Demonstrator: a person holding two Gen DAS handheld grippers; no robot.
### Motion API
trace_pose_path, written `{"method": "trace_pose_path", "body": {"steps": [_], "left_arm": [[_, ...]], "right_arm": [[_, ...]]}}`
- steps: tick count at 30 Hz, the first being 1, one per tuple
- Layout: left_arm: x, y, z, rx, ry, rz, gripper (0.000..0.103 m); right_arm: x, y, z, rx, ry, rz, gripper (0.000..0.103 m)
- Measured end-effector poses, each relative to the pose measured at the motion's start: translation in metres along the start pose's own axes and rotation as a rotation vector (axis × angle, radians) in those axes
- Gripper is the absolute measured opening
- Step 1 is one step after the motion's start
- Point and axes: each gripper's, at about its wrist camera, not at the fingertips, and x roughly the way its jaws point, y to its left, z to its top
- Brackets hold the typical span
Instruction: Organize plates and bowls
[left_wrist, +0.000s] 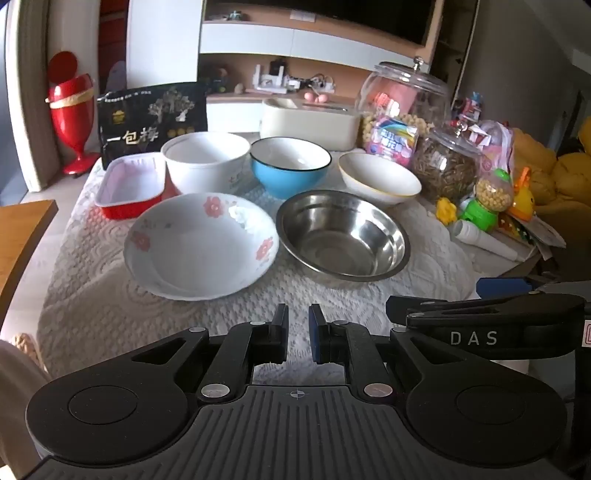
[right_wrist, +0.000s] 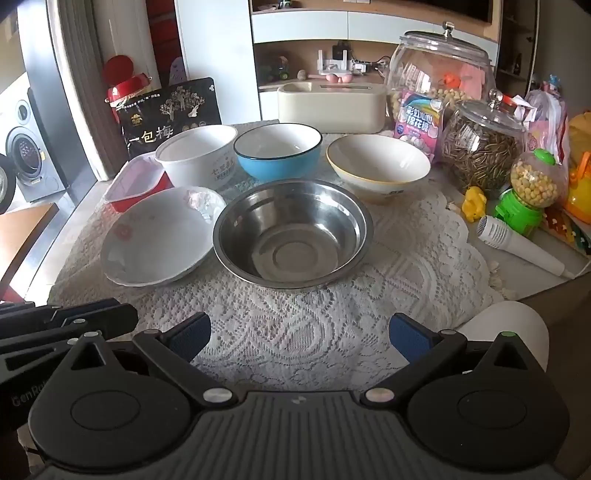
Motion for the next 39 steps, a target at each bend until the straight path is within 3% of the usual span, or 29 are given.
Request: {"method": "trace_pose_path", "body": {"steps": [2, 39], "left_arm": [[0.0037, 0.0006, 0.0048, -0.022, 0.041, -0.003, 0.014], [0.0078, 0.007, 0.006, -0.046, 0.069, 0.0, 0.014]], "right_arm": [[-0.0001, -0.0002, 0.0003, 0.002, 0.0, 0.0, 0.103], [0.0092, 0.002, -0.0026, 0.003, 0.038, 0.018, 0.103]]}}
